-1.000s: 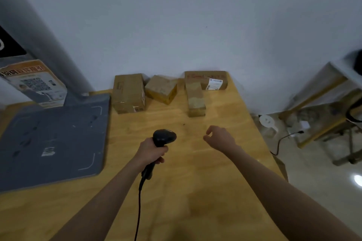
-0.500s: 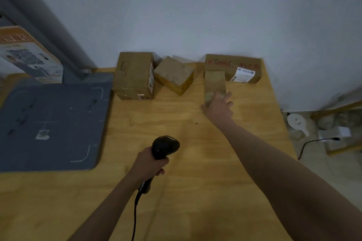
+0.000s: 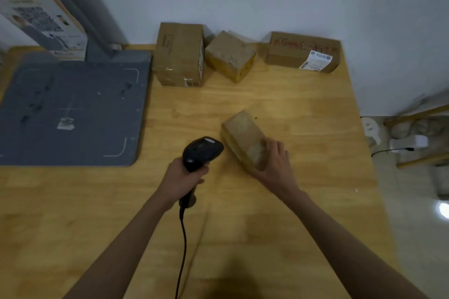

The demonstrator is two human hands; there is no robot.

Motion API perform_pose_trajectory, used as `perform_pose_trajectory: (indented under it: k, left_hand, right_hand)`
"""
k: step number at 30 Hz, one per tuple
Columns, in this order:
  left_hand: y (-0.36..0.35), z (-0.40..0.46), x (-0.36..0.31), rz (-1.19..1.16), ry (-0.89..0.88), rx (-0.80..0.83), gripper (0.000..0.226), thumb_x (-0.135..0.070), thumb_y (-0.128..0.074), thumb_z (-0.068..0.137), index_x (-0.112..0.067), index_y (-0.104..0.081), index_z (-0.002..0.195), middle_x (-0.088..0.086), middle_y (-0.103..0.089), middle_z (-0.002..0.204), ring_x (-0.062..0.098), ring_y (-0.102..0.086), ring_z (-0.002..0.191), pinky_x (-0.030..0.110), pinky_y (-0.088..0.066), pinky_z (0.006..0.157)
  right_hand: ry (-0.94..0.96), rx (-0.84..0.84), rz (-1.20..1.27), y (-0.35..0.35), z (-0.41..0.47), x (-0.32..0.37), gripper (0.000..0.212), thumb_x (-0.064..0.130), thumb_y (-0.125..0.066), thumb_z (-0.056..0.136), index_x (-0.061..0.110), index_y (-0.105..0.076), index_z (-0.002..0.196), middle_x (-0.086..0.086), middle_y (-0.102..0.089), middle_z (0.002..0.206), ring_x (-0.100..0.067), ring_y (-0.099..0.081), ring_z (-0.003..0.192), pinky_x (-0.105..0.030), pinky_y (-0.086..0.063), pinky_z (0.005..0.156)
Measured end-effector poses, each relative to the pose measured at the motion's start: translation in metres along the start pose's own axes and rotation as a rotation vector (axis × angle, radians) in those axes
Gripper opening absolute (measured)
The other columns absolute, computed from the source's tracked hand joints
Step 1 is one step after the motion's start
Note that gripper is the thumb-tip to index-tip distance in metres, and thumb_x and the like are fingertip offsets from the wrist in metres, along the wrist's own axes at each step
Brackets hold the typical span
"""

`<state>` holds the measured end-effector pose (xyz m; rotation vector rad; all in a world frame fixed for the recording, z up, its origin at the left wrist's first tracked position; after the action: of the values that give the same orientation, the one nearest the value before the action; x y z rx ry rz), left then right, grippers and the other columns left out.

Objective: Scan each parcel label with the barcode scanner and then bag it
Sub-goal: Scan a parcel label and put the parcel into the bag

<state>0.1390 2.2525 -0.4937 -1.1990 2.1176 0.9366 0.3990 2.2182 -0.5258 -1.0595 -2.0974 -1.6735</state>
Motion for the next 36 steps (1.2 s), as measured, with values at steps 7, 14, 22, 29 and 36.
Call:
perform_pose_trajectory:
  k: [7,14,22,29,36]
  left_hand:
    - [0.018,-0.026,0.051,0.088,0.091,-0.034,0.020,-0.018,-0.071,0.085,-0.002,-0.064,0.077,0.007,-0.054,0.062,0.020,-0.052,0.064,0.032,-0.038,0.062]
    - [0.008,-0.031,0.061,0.090,0.075,-0.029,0.009,-0.021,-0.070,0.087,-0.013,-0.067,0.089,0.001,-0.063,0.080,0.018,-0.059,0.081,0.028,-0.042,0.061]
    - [0.031,-0.044,0.075,0.025,0.008,-0.044,0.028,-0.019,-0.072,0.087,-0.007,-0.064,0.110,-0.003,-0.060,0.075,0.014,-0.059,0.074,0.025,-0.041,0.060]
    - [0.038,-0.050,0.091,0.097,-0.011,-0.006,0.035,-0.019,-0.073,0.086,-0.014,-0.060,0.118,0.006,-0.066,0.094,0.017,-0.061,0.084,0.028,-0.043,0.063]
    - [0.036,-0.063,0.088,0.042,-0.068,0.050,0.007,-0.016,-0.071,0.089,-0.014,-0.067,0.094,-0.009,-0.058,0.060,0.010,-0.054,0.062,0.022,-0.041,0.058]
  right_hand:
    - [0.239,0.243,-0.180,-0.058,-0.087,0.014,0.102,0.018,-0.073,0.078,0.036,-0.011,0.158,0.011,-0.006,0.164,-0.017,0.000,0.153,-0.047,-0.056,0.095]
    - [-0.144,0.077,0.168,-0.068,-0.099,-0.009,0.096,0.040,-0.072,0.088,0.037,-0.007,0.159,-0.009,-0.028,0.155,-0.030,-0.043,0.136,-0.047,-0.048,0.103]
    - [-0.150,-0.147,0.499,-0.063,-0.118,-0.003,0.024,0.018,-0.071,0.091,0.015,-0.053,0.108,-0.003,-0.048,0.118,-0.019,-0.058,0.107,-0.045,-0.053,0.097]
    - [-0.260,-0.043,0.530,-0.087,-0.125,-0.015,0.073,0.013,-0.074,0.088,0.029,-0.032,0.146,-0.007,-0.049,0.128,-0.022,-0.060,0.111,-0.042,-0.057,0.092]
    - [-0.052,-0.165,0.444,-0.061,-0.127,0.012,0.047,-0.006,-0.070,0.084,0.022,-0.053,0.118,0.000,-0.040,0.127,-0.008,-0.053,0.115,-0.033,-0.059,0.092]
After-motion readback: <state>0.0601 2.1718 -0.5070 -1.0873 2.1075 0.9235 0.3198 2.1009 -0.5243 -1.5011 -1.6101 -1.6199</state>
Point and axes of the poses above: each hand's wrist, its own z-axis towards the middle knuckle, its own y-axis out of the back of the hand, x = y × z, the point moved 10 cm from there along z, towards the middle knuckle
